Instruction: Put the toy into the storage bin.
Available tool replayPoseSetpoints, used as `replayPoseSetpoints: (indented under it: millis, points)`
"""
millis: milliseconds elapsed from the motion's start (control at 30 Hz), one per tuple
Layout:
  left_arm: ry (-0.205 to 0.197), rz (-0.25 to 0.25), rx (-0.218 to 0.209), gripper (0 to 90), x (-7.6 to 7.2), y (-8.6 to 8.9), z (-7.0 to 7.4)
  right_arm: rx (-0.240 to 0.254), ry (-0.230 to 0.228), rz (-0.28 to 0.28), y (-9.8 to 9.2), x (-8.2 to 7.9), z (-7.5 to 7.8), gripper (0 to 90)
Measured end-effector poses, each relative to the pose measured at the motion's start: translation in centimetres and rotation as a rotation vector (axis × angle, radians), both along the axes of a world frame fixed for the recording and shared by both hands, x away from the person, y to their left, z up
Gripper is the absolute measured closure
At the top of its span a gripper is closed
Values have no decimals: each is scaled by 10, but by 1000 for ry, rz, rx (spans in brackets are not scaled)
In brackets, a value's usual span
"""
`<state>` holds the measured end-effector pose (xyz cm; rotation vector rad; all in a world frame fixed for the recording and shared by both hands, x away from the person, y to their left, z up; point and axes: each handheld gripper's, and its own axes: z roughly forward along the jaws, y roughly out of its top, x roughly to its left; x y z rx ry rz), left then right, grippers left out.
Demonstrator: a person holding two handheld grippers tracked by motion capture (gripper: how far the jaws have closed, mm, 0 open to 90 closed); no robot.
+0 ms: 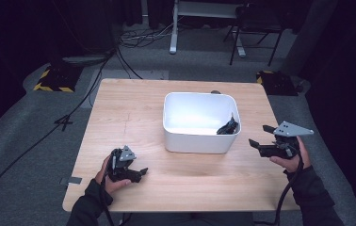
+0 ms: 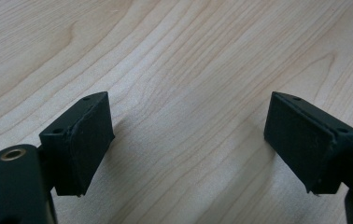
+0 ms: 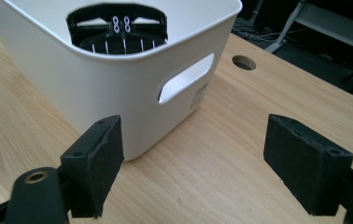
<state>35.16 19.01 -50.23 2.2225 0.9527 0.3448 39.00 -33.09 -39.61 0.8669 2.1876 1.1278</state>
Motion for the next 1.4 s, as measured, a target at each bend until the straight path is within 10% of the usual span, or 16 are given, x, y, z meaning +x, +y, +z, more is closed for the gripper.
replayPoseSetpoints:
  millis: [1400]
  points:
    - [0, 1, 0, 159, 0, 0, 0, -130, 149, -28, -25, -23, -83, 214]
